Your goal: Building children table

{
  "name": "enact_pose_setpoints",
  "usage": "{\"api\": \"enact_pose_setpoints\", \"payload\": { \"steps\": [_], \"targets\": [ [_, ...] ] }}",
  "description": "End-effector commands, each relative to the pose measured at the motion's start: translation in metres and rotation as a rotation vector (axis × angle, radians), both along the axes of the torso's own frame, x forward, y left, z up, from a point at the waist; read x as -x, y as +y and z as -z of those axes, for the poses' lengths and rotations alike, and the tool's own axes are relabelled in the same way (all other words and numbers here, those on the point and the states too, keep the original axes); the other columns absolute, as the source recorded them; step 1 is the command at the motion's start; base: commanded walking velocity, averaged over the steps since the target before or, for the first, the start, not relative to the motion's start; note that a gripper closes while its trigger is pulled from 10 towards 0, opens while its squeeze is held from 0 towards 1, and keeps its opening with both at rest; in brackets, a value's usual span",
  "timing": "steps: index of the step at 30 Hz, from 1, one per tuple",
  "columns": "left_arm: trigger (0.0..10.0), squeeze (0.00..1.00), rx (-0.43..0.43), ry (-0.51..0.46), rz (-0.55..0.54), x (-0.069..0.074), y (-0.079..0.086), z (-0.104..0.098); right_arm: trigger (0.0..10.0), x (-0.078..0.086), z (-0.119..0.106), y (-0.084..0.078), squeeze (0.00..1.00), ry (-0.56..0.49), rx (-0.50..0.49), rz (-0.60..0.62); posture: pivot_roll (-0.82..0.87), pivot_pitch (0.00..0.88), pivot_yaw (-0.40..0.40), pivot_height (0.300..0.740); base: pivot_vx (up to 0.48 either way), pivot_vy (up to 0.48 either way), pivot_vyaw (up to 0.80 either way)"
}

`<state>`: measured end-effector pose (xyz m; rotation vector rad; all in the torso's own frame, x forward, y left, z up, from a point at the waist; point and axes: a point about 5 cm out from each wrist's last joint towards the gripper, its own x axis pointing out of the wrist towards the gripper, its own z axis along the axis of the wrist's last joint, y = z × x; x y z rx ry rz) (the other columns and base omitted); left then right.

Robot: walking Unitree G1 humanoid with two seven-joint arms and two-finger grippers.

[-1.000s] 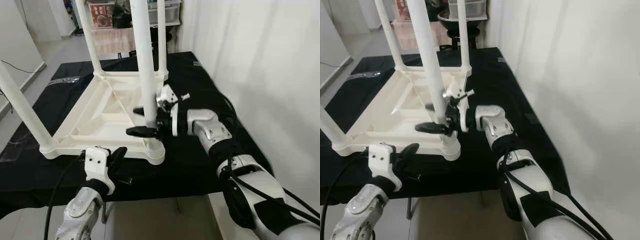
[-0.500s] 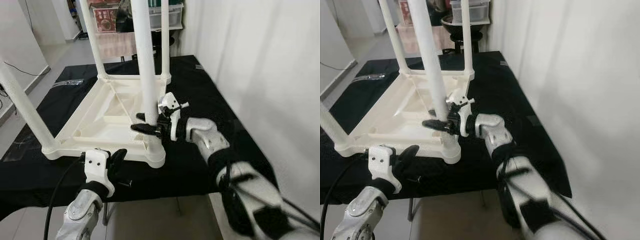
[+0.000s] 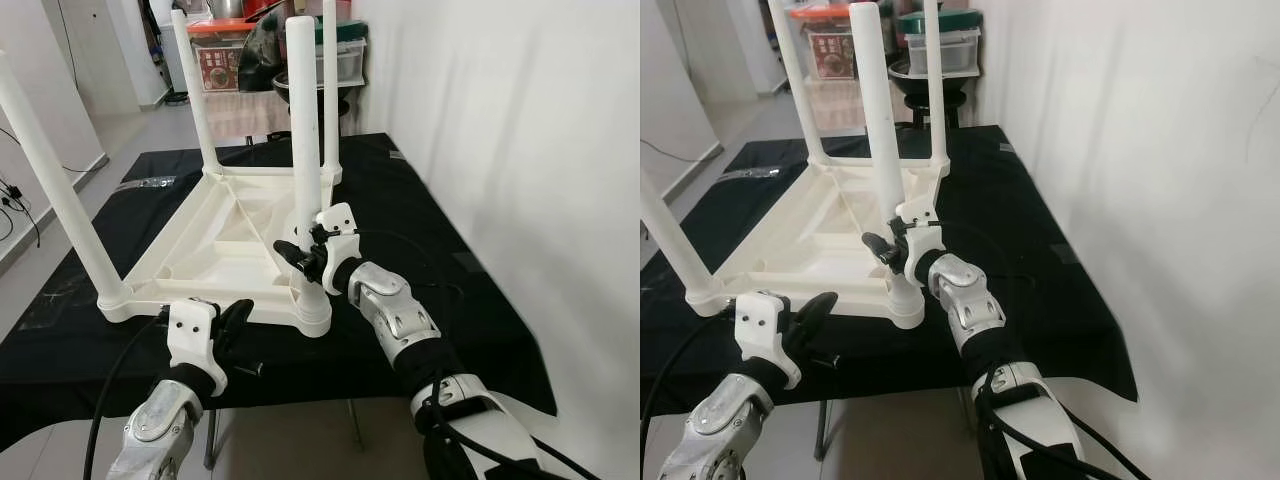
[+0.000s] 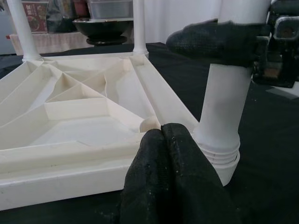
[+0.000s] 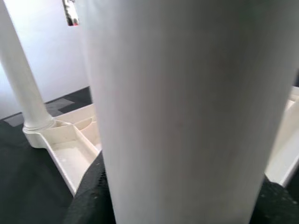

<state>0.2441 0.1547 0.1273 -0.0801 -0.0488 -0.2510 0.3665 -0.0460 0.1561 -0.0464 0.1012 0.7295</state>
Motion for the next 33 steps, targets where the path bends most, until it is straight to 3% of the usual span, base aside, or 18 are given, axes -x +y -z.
{"api": "enact_pose_setpoints", "payload": {
  "steps": [1,3,6,7,9,10,12,15,20,21,22,23,33],
  "targets": [
    [10.0,0.00,-0.009,0.014,-0.005,0.001,0.003,0.002,10.0,0.007,0.025,-0.003,1.00,0.117,0.026,-0.022,-0.02,0.000,0.025,0.740,0.000,0.000,0.00],
    [10.0,0.00,-0.008,0.016,-0.002,0.001,0.003,0.003,10.0,0.009,0.019,-0.001,1.00,0.104,0.010,-0.044,-0.02,0.000,0.025,0.740,0.000,0.000,0.00],
    [10.0,0.00,-0.007,0.017,0.004,0.001,0.002,0.003,10.0,0.005,-0.007,0.001,1.00,0.037,-0.056,-0.254,-0.02,0.000,0.025,0.740,0.000,0.000,0.00],
    [10.0,0.00,-0.007,0.017,0.004,0.001,0.002,0.003,10.0,0.005,-0.007,0.001,1.00,0.037,-0.056,-0.254,-0.02,0.000,0.025,0.740,0.000,0.000,0.00],
    [10.0,0.00,-0.007,0.018,0.005,0.001,0.001,0.003,10.0,0.001,-0.022,-0.005,1.00,-0.038,-0.025,-0.427,-0.01,0.000,0.021,0.740,0.000,0.000,0.00],
    [10.0,0.00,-0.007,0.018,0.005,0.001,0.001,0.003,10.0,0.001,-0.022,-0.005,1.00,-0.038,-0.025,-0.427,-0.01,0.000,0.021,0.740,0.000,0.000,0.00],
    [10.0,0.00,-0.008,0.017,0.002,0.001,0.001,0.003,10.0,-0.001,-0.026,-0.012,0.00,-0.046,0.042,-0.541,0.00,0.000,0.015,0.740,0.000,0.000,0.00],
    [10.0,0.00,-0.007,0.013,-0.001,0.001,0.000,0.003,10.0,-0.005,-0.031,-0.016,0.00,-0.026,0.084,-0.571,0.00,0.000,0.013,0.740,0.000,0.000,0.00],
    [10.0,0.00,-0.004,0.011,0.000,0.002,-0.001,0.002,10.0,-0.009,-0.037,-0.016,0.00,0.011,0.046,-0.561,0.01,0.000,0.005,0.740,0.000,0.000,0.00],
    [10.0,0.00,-0.003,0.010,0.002,0.003,-0.001,0.002,4.9,-0.010,-0.037,-0.016,0.00,0.021,0.035,-0.550,0.01,0.000,0.004,0.740,0.000,0.000,0.00],
    [10.0,0.00,-0.002,0.010,0.004,0.003,-0.001,0.002,4.9,-0.011,-0.037,-0.017,0.00,0.027,0.029,-0.550,0.01,0.000,0.004,0.740,0.000,0.000,0.00],
    [10.0,0.00,0.002,0.009,0.010,0.004,-0.002,0.002,0.0,-0.011,-0.035,-0.019,0.00,0.036,0.028,-0.552,0.01,0.000,0.005,0.740,0.000,0.000,0.00],
    [10.0,0.00,0.006,0.019,0.064,0.008,-0.006,0.002,0.0,-0.011,-0.017,-0.038,0.00,0.059,0.132,-0.502,0.00,0.000,0.015,0.740,0.000,0.000,0.00]
  ]
}}
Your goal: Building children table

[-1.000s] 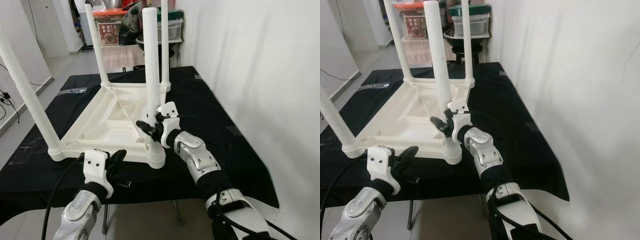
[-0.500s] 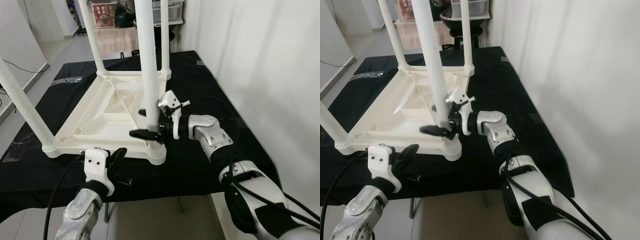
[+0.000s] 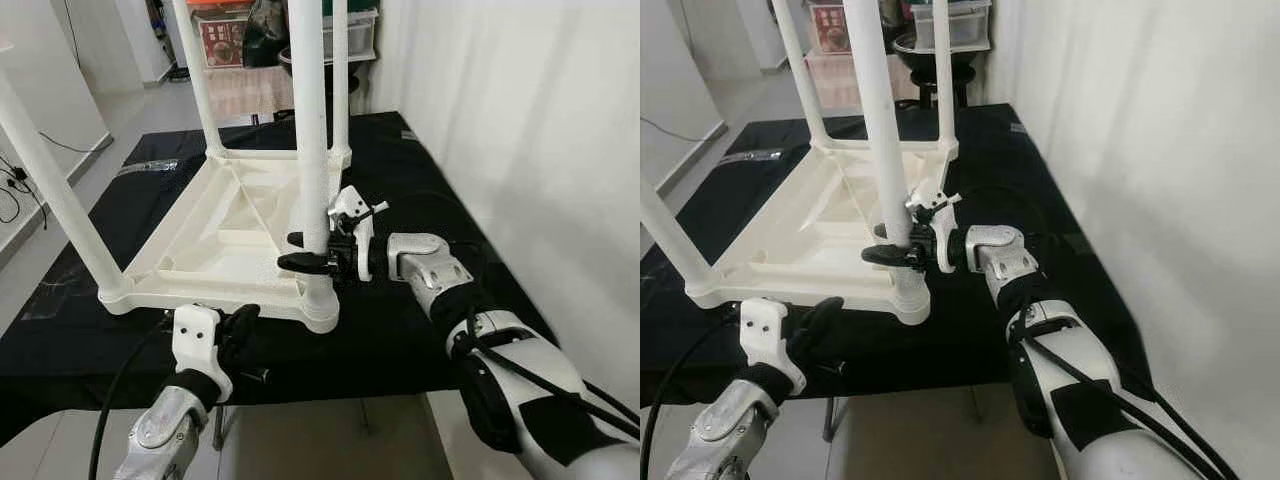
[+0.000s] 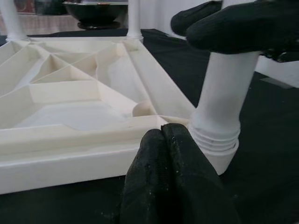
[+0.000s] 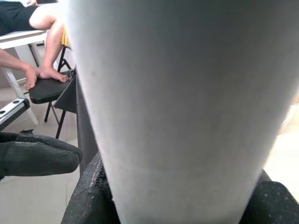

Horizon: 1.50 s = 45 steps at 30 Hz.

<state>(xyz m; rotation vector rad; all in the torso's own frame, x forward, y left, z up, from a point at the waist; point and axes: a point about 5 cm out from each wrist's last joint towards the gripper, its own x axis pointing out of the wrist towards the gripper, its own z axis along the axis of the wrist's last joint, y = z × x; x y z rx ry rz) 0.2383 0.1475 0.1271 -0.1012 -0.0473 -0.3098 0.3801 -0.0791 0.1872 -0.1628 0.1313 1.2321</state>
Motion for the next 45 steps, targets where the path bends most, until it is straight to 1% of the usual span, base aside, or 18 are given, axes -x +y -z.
{"api": "enact_pose_setpoints", "payload": {
  "steps": [1,6,9,10,11,12,21,22,23,25,26,27,29,31,32,38,44,45],
  "targets": [
    [10.0,0.00,-0.019,0.016,0.004,0.003,0.002,0.002,0.0,0.002,0.014,-0.009,0.00,0.039,0.052,0.015,0.00,0.000,0.015,0.740,0.000,0.000,0.00],
    [10.0,0.00,-0.059,-0.003,0.000,0.010,0.002,0.000,0.0,0.001,0.014,-0.026,0.00,0.028,0.042,0.073,-0.01,0.000,0.012,0.740,0.000,0.000,0.00],
    [10.0,0.00,-0.041,-0.007,0.002,0.020,0.002,-0.001,0.0,-0.002,0.030,-0.031,0.00,0.093,0.055,0.283,-0.03,0.000,0.007,0.740,0.000,0.000,0.00],
    [10.0,0.00,-0.027,-0.014,0.015,0.023,0.001,-0.002,0.0,0.008,0.053,-0.015,0.00,0.161,0.007,0.485,-0.04,0.003,0.032,0.740,0.000,0.000,0.00],
    [10.0,0.00,-0.027,-0.014,0.015,0.023,0.001,-0.002,0.0,0.008,0.053,-0.015,0.00,0.161,0.007,0.485,-0.04,0.003,0.032,0.740,0.000,0.000,0.00],
    [10.0,0.00,-0.022,-0.021,0.043,0.023,-0.003,-0.002,0.0,0.028,0.074,-0.001,0.00,0.220,-0.012,0.669,-0.06,0.000,0.045,0.740,0.000,0.000,0.00],
    [10.0,0.00,-0.008,-0.030,0.082,0.013,-0.004,-0.002,0.0,0.016,0.066,0.001,0.00,0.150,0.042,0.663,-0.05,0.000,0.022,0.740,0.000,0.000,0.00],
    [10.0,0.00,-0.007,-0.032,0.068,0.013,-0.003,-0.002,0.7,0.013,0.063,0.001,0.00,0.148,0.044,0.674,-0.04,0.000,0.023,0.740,0.000,0.000,0.00],
    [10.0,0.00,-0.005,-0.033,0.049,0.013,-0.001,-0.002,10.0,0.010,0.057,0.004,0.00,0.157,0.023,0.640,-0.04,0.000,0.024,0.740,0.000,0.000,0.00],
    [10.0,0.00,-0.004,-0.034,0.035,0.013,0.000,-0.002,10.0,0.012,0.051,0.007,0.00,0.164,0.010,0.629,-0.04,0.000,0.024,0.740,0.000,0.000,0.00],
    [10.0,0.00,0.000,-0.034,0.029,0.014,0.000,-0.002,10.0,0.013,0.038,0.013,1.00,0.161,-0.032,0.539,-0.04,0.000,0.025,0.740,0.000,0.000,0.00],
    [10.0,0.00,0.000,-0.034,0.029,0.014,0.000,-0.002,10.0,0.013,0.038,0.013,1.00,0.161,-0.032,0.539,-0.04,0.000,0.025,0.740,0.000,0.000,0.00],
    [10.0,0.00,0.007,-0.030,0.044,0.013,-0.001,-0.002,10.0,0.013,0.000,0.022,1.00,0.031,-0.123,0.243,-0.04,0.000,0.028,0.740,0.000,0.000,0.00],
    [10.0,0.00,0.009,-0.029,0.048,0.013,-0.001,-0.002,10.0,0.013,-0.006,0.022,1.00,0.003,-0.130,0.194,-0.04,0.000,0.028,0.740,0.000,0.000,0.00],
    [10.0,0.00,0.011,-0.028,0.052,0.013,-0.001,-0.001,10.0,0.013,-0.010,0.021,0.00,-0.007,-0.126,0.120,-0.04,0.000,0.028,0.740,0.000,0.000,0.00],
    [10.0,0.00,0.017,-0.028,0.060,0.013,-0.003,0.000,10.0,0.014,-0.013,0.012,0.00,-0.024,-0.048,-0.152,-0.03,0.000,0.020,0.740,0.000,0.000,0.00],
    [10.0,0.00,0.021,-0.027,0.056,0.014,-0.004,0.000,10.0,0.013,-0.012,0.011,0.00,0.024,0.002,-0.220,-0.02,0.000,0.017,0.740,0.000,0.000,0.00],
    [10.0,0.00,0.022,-0.027,0.056,0.014,-0.004,0.000,0.0,0.012,-0.011,0.011,0.00,0.044,-0.004,-0.217,-0.01,0.000,0.016,0.740,0.000,0.000,0.00]
  ]
}}
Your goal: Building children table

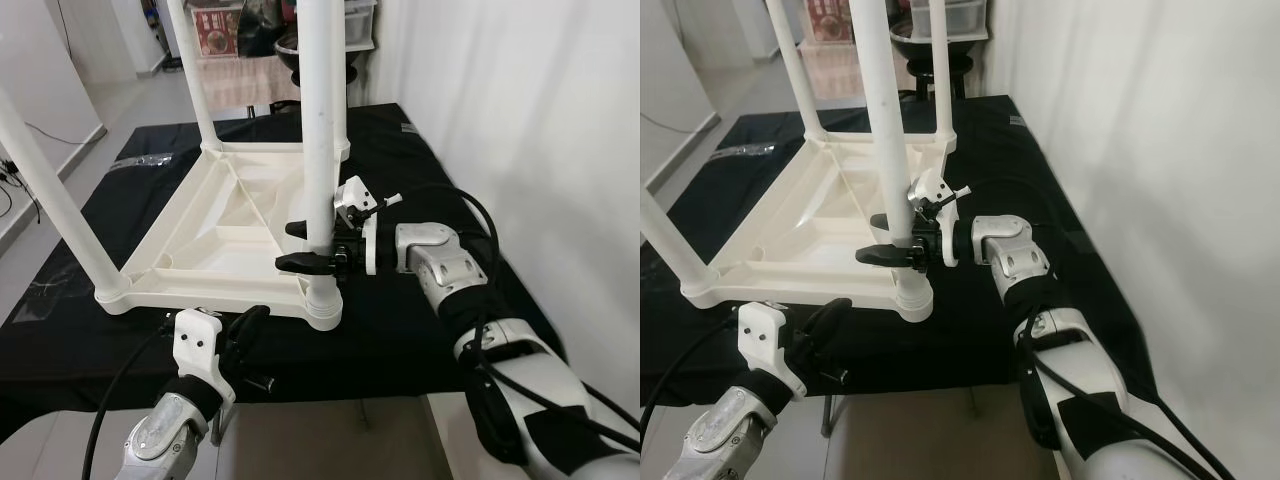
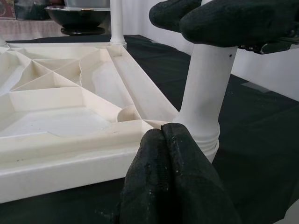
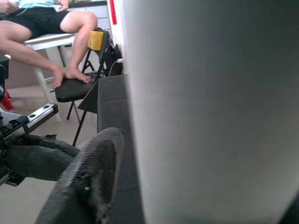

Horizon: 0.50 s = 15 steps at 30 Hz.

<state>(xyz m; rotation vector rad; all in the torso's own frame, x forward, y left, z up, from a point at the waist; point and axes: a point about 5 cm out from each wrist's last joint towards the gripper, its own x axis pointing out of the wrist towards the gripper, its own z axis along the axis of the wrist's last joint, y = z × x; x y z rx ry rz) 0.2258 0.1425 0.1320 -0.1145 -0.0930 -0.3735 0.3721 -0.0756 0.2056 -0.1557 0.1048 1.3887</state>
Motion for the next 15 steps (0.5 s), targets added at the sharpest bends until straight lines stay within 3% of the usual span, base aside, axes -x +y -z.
{"api": "enact_pose_setpoints", "payload": {
  "steps": [1,11,15],
  "targets": [
    [10.0,0.00,0.002,0.020,-0.006,0.002,0.001,0.005,0.0,0.004,0.007,0.007,0.00,0.043,0.023,-0.061,-0.01,0.000,0.016,0.740,0.000,0.000,0.00],
    [10.0,0.00,0.007,0.022,-0.002,0.002,0.001,0.005,0.0,0.003,0.016,0.001,0.00,0.084,-0.016,-0.039,-0.02,0.000,0.016,0.740,0.000,0.000,0.00],
    [10.0,0.00,0.010,0.019,-0.003,0.002,0.001,0.004,0.0,0.001,0.020,-0.006,0.00,0.082,-0.047,0.030,-0.03,0.000,0.014,0.740,0.000,0.000,0.00]
  ]
}}
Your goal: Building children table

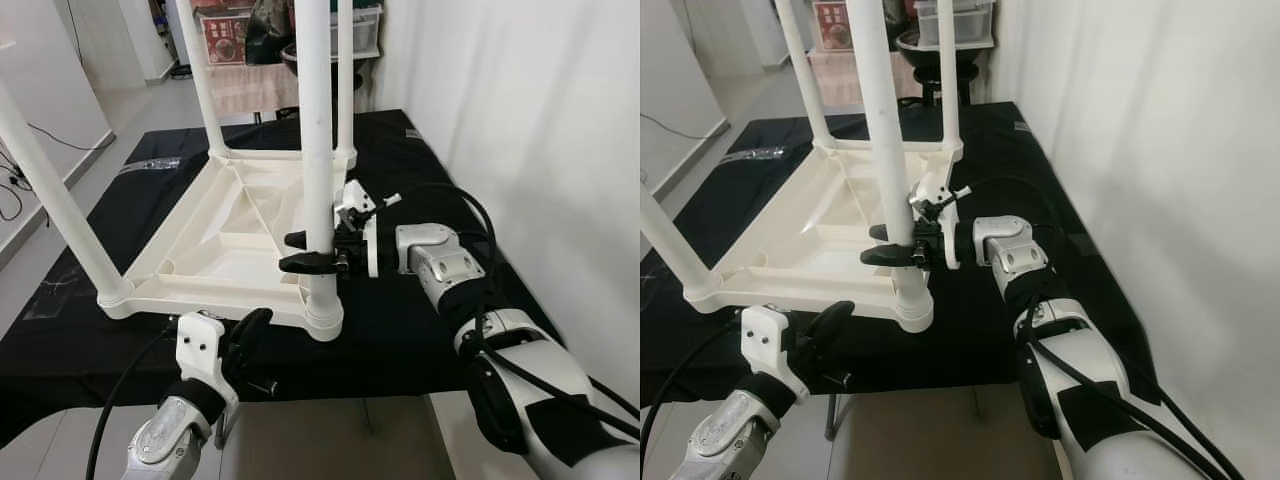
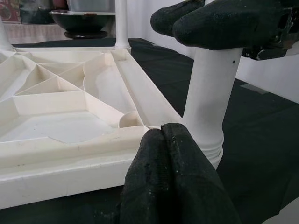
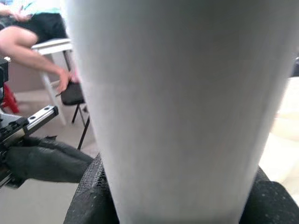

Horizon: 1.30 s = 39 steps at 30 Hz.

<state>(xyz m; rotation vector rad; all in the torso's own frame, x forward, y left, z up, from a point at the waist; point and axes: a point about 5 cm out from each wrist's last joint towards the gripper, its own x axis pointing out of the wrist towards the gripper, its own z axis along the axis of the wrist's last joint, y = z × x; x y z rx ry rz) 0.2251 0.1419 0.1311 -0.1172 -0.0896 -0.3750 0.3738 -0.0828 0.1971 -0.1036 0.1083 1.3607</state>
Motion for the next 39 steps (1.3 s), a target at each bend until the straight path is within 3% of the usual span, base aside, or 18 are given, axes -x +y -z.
{"api": "enact_pose_setpoints", "payload": {
  "steps": [1,2,3,4,5,6,7,10,16,17,18,20,21,22,25,26,27,39],
  "targets": [
    [10.0,0.00,0.008,0.015,-0.004,0.002,0.001,0.003,0.0,0.002,0.013,-0.001,0.00,0.050,-0.023,0.033,-0.03,0.000,0.014,0.740,0.000,0.000,0.00],
    [10.0,0.00,0.008,0.014,-0.005,0.002,0.002,0.002,0.0,0.000,0.021,0.002,0.00,0.065,-0.008,0.147,-0.04,0.000,0.013,0.740,0.000,0.000,0.00],
    [10.0,0.00,0.008,0.014,-0.005,0.002,0.002,0.002,0.0,0.000,0.021,0.002,0.00,0.065,-0.008,0.147,-0.04,0.000,0.013,0.740,0.000,0.000,0.00],
    [10.0,0.00,0.008,0.013,-0.006,0.002,0.003,0.002,0.0,-0.008,0.039,0.005,0.00,0.099,0.008,0.546,-0.04,0.000,0.009,0.740,0.000,0.000,0.00],
    [10.0,0.00,0.007,0.012,-0.007,0.002,0.004,0.001,0.0,-0.010,0.052,0.003,0.00,0.127,0.042,0.837,-0.04,0.000,0.009,0.740,0.000,0.000,0.00],
    [10.0,0.00,0.004,0.014,-0.008,0.001,0.005,0.001,0.0,0.004,0.065,0.010,0.00,0.154,0.049,0.881,-0.06,0.000,0.040,0.740,0.000,0.000,0.00],
    [10.0,0.00,0.004,0.014,-0.008,0.001,0.005,0.001,0.0,0.004,0.065,0.010,0.00,0.154,0.049,0.881,-0.06,0.000,0.040,0.740,0.000,0.000,0.00],
    [10.0,0.00,0.001,0.018,-0.005,0.000,0.006,0.002,0.0,0.019,0.073,0.019,0.00,0.181,0.039,0.796,-0.06,0.000,0.044,0.740,0.000,0.000,0.00],
    [10.0,0.00,-0.004,0.020,-0.008,-0.001,0.008,0.002,0.0,0.009,0.067,0.019,0.00,0.155,0.047,0.753,-0.04,0.000,0.034,0.740,0.000,0.000,0.00],
    [10.0,0.00,-0.007,0.018,-0.018,-0.001,0.009,0.002,10.0,0.006,0.062,0.020,0.00,0.145,0.030,0.732,-0.04,0.000,0.034,0.740,0.000,0.000,0.00],
    [10.0,0.00,-0.008,0.017,-0.024,-0.002,0.009,0.002,10.0,0.004,0.054,0.022,0.49,0.140,-0.004,0.667,-0.03,0.000,0.032,0.740,0.000,0.000,0.00],
    [10.0,0.00,-0.009,0.016,-0.027,-0.002,0.009,0.002,10.0,0.003,0.049,0.024,0.49,0.136,-0.027,0.621,-0.03,0.000,0.032,0.740,0.000,0.000,0.00],
    [10.0,0.00,-0.008,0.017,-0.025,-0.002,0.009,0.002,10.0,0.006,0.043,0.028,1.00,0.131,-0.039,0.569,-0.03,0.000,0.032,0.740,0.000,0.000,0.00],
    [10.0,0.00,-0.005,0.018,-0.019,-0.002,0.008,0.002,10.0,0.011,0.032,0.033,1.00,0.095,-0.057,0.431,-0.04,0.000,0.030,0.740,0.000,0.000,0.00],
    [10.0,0.00,-0.004,0.018,-0.015,-0.002,0.008,0.002,10.0,0.014,0.026,0.036,1.00,0.070,-0.062,0.337,-0.04,0.000,0.031,0.740,0.000,0.000,0.00],
    [10.0,0.00,-0.002,0.019,-0.012,-0.002,0.007,0.002,10.0,0.016,0.021,0.035,0.69,0.035,-0.054,0.259,-0.03,0.000,0.031,0.740,0.000,0.000,0.00],
    [10.0,0.00,-0.001,0.019,-0.010,-0.002,0.007,0.002,10.0,0.016,0.018,0.031,0.00,0.006,-0.037,0.165,-0.03,0.000,0.028,0.740,0.000,0.000,0.00],
    [10.0,0.00,0.007,0.015,-0.012,0.003,0.003,0.000,10.0,0.001,0.009,0.021,0.00,0.033,0.010,0.038,0.01,0.000,0.013,0.740,0.000,0.000,0.00]
  ]
}}
